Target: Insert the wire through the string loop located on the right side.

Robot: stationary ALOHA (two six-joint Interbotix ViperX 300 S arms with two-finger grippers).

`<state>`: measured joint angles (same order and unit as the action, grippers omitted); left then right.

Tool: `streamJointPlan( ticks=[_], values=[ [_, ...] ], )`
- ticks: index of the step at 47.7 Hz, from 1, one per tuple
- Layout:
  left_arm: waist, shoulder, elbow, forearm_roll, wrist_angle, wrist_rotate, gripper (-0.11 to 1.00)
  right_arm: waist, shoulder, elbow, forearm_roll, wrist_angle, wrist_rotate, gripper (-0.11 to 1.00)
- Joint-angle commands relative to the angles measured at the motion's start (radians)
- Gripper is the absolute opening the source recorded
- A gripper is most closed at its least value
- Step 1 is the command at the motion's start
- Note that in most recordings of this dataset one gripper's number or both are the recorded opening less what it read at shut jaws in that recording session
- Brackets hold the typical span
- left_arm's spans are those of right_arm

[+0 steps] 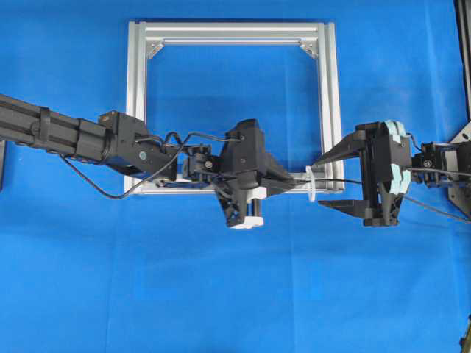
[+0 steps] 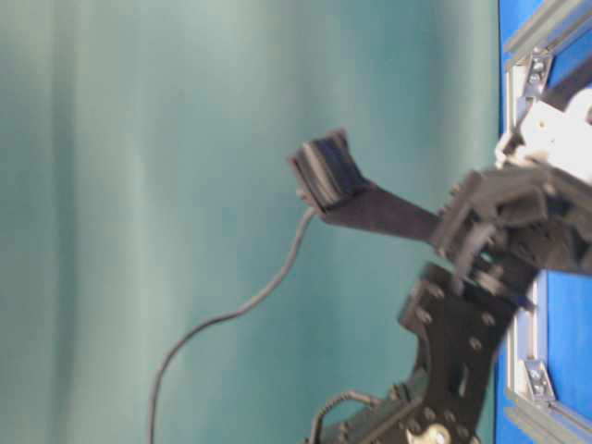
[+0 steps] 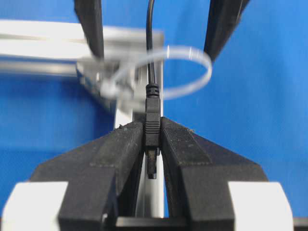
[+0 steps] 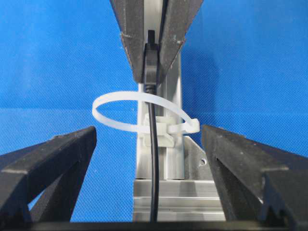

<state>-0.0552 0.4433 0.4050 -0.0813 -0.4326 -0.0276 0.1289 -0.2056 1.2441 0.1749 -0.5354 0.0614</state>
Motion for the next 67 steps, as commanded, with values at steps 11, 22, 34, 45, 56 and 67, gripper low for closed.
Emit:
streamJointPlan(
  ticks=[11,22,34,45,56,67],
  values=[
    [-0.003,-0.152,0.156,0.003,-0.034,0.002,0.08,0.002,-0.006,-0.012,0.002,0.014,-0.003,0.96],
    [-0.005,-0.288,0.374,0.003,-0.106,0.002,0.08,0.002,-0.005,-0.014,0.002,0.014,-0.005,0.96],
    [-0.005,-0.422,0.611,0.002,-0.161,-0.015,0.08,0.002,-0.006,-0.015,0.002,0.014,-0.005,0.96],
    [-0.009,-0.511,0.747,0.002,-0.164,-0.029,0.08,0.002,-0.006,-0.015,0.0,0.014,-0.005,0.96],
    [-0.021,-0.604,0.851,0.003,-0.164,-0.035,0.08,0.002,-0.006,-0.015,0.0,0.014,-0.006,0.96],
    [-0.048,-0.637,0.881,0.002,-0.153,-0.032,0.08,0.002,-0.005,-0.015,0.0,0.014,-0.006,0.96]
  ],
)
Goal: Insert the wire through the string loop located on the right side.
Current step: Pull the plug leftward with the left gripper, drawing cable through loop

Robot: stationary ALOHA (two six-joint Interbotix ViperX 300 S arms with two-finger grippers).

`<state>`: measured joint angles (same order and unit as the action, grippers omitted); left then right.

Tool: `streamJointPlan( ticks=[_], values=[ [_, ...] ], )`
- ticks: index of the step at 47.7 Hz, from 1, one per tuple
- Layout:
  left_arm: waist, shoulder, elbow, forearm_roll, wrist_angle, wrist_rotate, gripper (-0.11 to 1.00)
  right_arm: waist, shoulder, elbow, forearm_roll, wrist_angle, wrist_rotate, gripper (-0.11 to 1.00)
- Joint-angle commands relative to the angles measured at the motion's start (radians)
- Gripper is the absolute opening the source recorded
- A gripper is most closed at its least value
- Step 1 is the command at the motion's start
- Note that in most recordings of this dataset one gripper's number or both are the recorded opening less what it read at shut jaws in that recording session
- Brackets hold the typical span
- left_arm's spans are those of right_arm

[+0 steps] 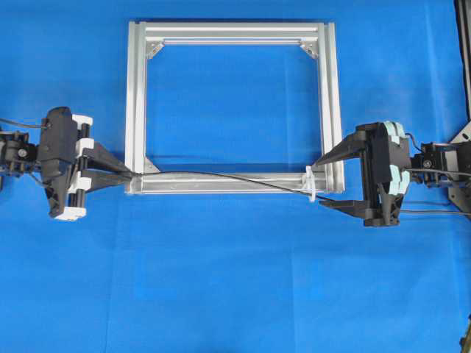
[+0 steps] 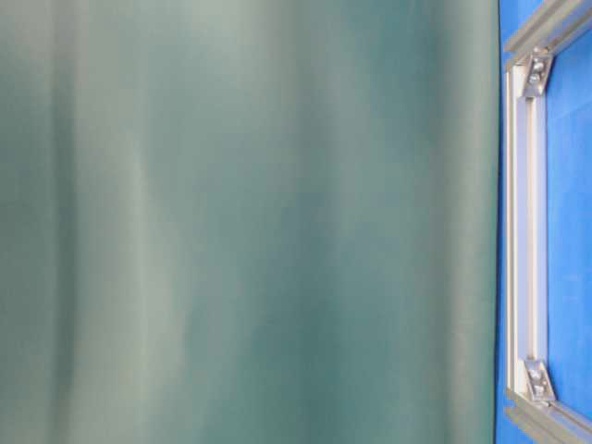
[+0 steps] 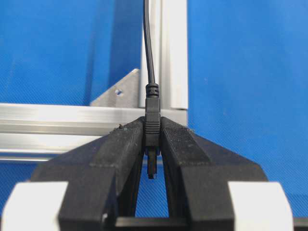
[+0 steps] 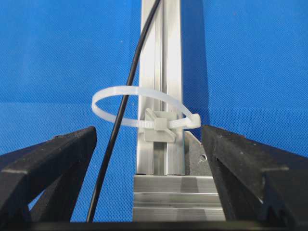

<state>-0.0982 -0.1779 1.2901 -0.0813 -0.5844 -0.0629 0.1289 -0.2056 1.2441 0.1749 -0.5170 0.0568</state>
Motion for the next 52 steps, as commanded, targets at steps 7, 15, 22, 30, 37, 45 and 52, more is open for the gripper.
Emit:
streamJointPlan(
  ticks=[7,15,22,30,37,45,52],
  values=[
    [-0.005,-0.014,-0.011,0.002,0.017,0.014,0.08,0.002,-0.005,-0.015,0.0,-0.005,-0.003,0.96],
    [-0.005,-0.018,0.0,0.002,0.038,0.006,0.08,0.002,-0.006,-0.015,0.0,-0.005,-0.003,0.96],
    [-0.006,-0.025,0.008,0.003,0.037,0.003,0.08,0.002,-0.006,-0.017,0.0,-0.005,-0.003,0.96],
    [-0.006,-0.026,0.014,0.002,0.037,0.003,0.08,0.002,-0.006,-0.02,0.002,-0.005,-0.002,0.96],
    [-0.006,-0.031,0.02,0.0,0.038,0.002,0.14,0.002,-0.006,-0.018,0.002,-0.005,-0.002,0.96],
    [-0.006,-0.031,0.025,0.0,0.058,0.003,0.63,0.002,-0.006,-0.018,0.0,-0.003,-0.002,0.96],
    [-0.003,-0.031,0.021,0.0,0.08,0.003,0.89,0.002,-0.005,-0.018,0.0,0.003,-0.003,0.96]
  ],
)
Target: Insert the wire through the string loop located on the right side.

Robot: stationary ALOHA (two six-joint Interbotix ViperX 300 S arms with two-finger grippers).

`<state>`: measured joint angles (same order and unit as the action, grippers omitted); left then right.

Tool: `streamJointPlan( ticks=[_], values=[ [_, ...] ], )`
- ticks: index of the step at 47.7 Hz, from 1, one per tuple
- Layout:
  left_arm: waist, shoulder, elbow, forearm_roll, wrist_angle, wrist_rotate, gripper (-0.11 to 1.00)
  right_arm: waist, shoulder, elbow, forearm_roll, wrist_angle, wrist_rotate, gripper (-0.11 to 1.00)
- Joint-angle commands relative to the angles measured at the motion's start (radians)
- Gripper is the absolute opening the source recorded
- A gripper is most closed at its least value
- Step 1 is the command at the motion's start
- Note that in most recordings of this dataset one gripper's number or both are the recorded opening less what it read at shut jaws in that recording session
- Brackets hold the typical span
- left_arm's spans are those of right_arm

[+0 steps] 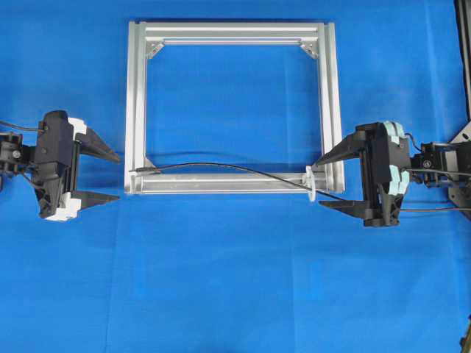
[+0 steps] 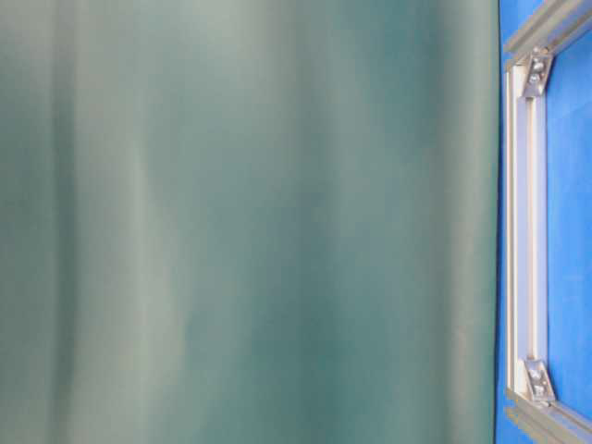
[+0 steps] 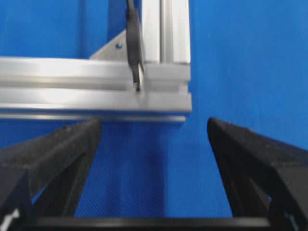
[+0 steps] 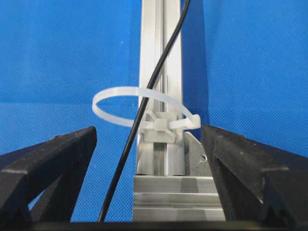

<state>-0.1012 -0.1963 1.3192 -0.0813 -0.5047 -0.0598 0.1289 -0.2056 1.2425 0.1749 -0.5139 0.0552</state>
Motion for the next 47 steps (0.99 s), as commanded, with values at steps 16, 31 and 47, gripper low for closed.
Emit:
streamJointPlan(
  ticks=[16,31,47],
  values=[
    [0.0,-0.091,-0.067,0.0,0.034,0.002,0.86,-0.005,-0.132,-0.048,0.002,0.117,-0.015,0.96],
    [0.0,-0.267,-0.14,0.002,0.215,0.018,0.86,-0.04,-0.336,-0.077,-0.005,0.299,-0.029,0.96],
    [0.0,-0.29,-0.132,0.002,0.221,0.018,0.86,-0.041,-0.36,-0.074,-0.005,0.314,-0.035,0.96]
  ],
)
